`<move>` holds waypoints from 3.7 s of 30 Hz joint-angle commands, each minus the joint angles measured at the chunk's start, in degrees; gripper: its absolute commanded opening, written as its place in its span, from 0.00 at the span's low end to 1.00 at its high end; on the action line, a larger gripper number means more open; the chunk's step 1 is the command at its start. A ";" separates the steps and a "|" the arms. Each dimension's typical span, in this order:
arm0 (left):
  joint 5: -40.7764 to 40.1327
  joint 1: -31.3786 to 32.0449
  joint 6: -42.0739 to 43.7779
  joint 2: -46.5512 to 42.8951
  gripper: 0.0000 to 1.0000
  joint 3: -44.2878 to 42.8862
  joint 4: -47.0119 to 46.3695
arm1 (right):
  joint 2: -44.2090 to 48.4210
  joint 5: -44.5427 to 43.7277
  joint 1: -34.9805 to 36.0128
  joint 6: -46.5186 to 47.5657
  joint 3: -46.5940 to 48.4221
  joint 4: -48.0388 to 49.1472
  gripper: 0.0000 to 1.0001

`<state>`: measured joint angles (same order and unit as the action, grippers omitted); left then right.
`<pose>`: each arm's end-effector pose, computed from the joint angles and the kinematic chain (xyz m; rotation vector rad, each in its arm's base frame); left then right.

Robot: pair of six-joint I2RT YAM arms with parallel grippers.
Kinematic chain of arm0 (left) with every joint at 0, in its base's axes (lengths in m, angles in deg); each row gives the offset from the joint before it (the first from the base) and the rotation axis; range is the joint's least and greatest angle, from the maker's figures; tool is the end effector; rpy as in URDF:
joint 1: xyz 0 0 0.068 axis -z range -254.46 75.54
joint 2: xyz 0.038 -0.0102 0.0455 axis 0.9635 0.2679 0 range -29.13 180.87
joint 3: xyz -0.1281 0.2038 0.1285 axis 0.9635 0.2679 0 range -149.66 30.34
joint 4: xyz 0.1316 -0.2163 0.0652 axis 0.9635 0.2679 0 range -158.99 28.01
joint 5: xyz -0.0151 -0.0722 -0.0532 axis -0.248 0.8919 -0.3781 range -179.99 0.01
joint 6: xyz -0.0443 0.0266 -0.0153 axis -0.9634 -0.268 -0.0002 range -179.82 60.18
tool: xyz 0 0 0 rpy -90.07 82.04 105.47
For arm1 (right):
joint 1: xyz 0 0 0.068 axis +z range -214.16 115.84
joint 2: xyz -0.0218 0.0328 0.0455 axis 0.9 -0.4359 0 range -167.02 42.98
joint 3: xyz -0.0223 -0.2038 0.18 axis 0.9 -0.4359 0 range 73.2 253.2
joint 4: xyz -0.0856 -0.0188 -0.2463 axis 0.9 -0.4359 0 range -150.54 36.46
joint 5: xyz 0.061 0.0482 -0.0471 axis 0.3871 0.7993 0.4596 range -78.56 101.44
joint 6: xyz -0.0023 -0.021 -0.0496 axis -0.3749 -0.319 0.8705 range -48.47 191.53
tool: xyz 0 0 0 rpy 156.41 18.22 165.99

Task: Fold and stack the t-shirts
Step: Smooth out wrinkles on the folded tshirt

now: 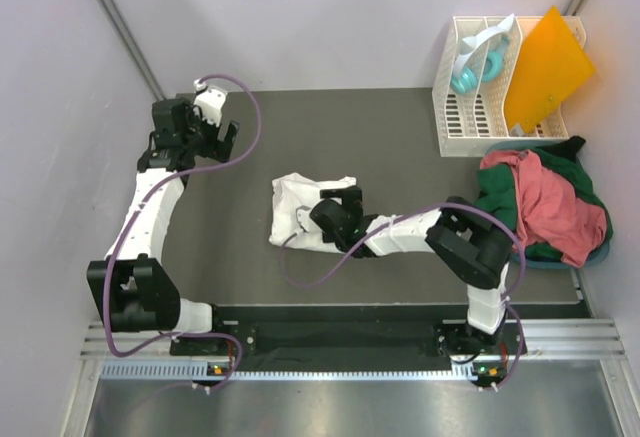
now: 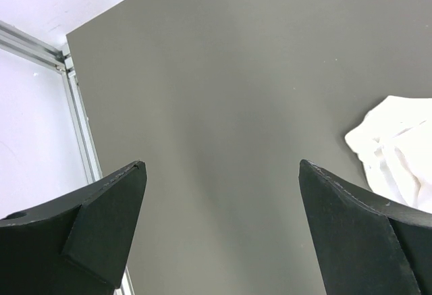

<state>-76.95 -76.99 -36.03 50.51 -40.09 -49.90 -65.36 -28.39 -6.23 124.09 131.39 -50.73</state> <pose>0.3196 0.0061 0.3418 0.5149 1.9856 0.0505 0.2183 0.3055 0.1400 -1.6754 1.5521 -0.7770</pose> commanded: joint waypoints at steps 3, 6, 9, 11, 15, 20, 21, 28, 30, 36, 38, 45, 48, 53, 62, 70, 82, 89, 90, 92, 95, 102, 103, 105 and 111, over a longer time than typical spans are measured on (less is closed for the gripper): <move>3.74 0.85 1.70 -2.11 0.99 2.76 -4.15 | 7.60 0.11 -4.04 -0.17 4.03 -2.54 0.93; 7.16 1.55 2.84 -2.64 0.99 3.81 -4.32 | 12.70 1.42 -6.15 -1.92 7.01 -7.10 0.93; 9.28 2.61 5.38 -3.52 0.99 6.00 -5.47 | 17.44 4.49 -8.70 -4.03 9.39 -11.06 0.93; 9.73 5.33 8.37 -3.78 0.99 8.46 -7.04 | 19.73 5.64 -10.46 -4.30 9.92 -12.30 0.95; 6.14 11.47 13.55 -4.57 0.99 12.41 -10.11 | 20.09 6.78 -17.39 -5.43 11.93 -13.70 0.98; -10.34 20.95 21.98 -5.37 0.99 21.64 -21.52 | 16.85 9.69 -25.57 -10.36 18.96 -21.52 0.98; -14.75 22.37 23.65 -5.46 0.99 25.22 -28.86 | 16.49 9.95 -26.37 -11.15 19.50 -21.96 0.98; -25.95 29.94 40.53 -3.44 0.99 33.35 -50.71 | 15.17 11.00 -30.16 -12.12 20.91 -23.90 0.98; -27.18 31.26 42.38 -2.30 0.99 33.25 -53.18 | 15.34 11.27 -30.51 -11.86 20.64 -23.90 0.98; -29.21 37.14 49.59 -0.27 0.99 36.76 -60.05 | 14.38 11.71 -30.77 -11.60 21.52 -24.43 0.98; -30.35 39.77 50.74 -0.01 0.99 37.21 -59.35 | 14.03 11.80 -30.86 -11.16 22.05 -24.34 0.98; -33.77 41.81 52.32 3.84 0.99 42.82 -58.02 | 12.71 11.71 -31.13 -11.07 23.72 -23.99 0.98; -37.37 40.76 53.64 10.59 0.99 45.72 -64.51 | 12.97 12.23 -31.21 -11.68 24.42 -24.60 0.98; -38.61 39.17 53.90 18.53 0.99 45.48 -67.45 | 13.76 12.50 -30.95 -12.48 26.09 -26.19 0.98; -42.47 38.74 46.45 17.41 0.99 34.95 -63.42 | 15.26 12.41 -30.34 -12.39 25.22 -26.89 0.98; -38.19 38.82 37.04 6.07 0.99 18.06 -41.97 | 15.52 12.50 -29.46 -12.04 25.21 -26.36 0.98; 3.82 38.74 40.29 -10.64 0.87 23.24 7.70 | 16.66 11.71 -28.75 -9.75 24.16 -24.52 0.98; 10.50 38.74 39.14 -10.55 0.96 21.39 15.62 | 17.63 10.66 -28.58 -8.35 23.45 -23.73 0.98; 11.13 38.74 38.88 -10.64 0.96 21.48 16.15 | 17.72 10.57 -28.58 -8.35 23.54 -23.55 0.98; 12.71 38.82 38.17 -10.55 0.96 21.83 16.68 | 17.81 10.57 -28.66 -7.82 23.81 -23.20 0.98; 12.19 38.82 36.51 -10.38 0.96 24.19 13.53 | 17.89 10.48 -28.66 -7.64 24.07 -23.11 0.98; 3.67 38.91 29.40 -7.57 0.96 30.53 -0.09 | 17.63 10.48 -28.40 -7.91 24.16 -23.29 0.98; 1.23 39.00 28.34 -7.39 0.96 31.31 -2.37 | 17.54 10.39 -28.31 -7.99 24.25 -23.20 0.98; -0.11 39.17 27.10 -6.86 0.97 32.38 -5.90 | 17.37 10.30 -28.23 -7.99 24.60 -23.29 0.98; -2.14 39.53 26.13 -6.16 0.97 32.82 -9.25 | 16.84 10.22 -28.22 -7.56 25.04 -23.02 0.98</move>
<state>-77.63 -37.82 -7.70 43.91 -6.96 -52.42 -50.39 -17.40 -35.12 116.13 154.52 -75.85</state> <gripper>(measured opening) 0.971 0.982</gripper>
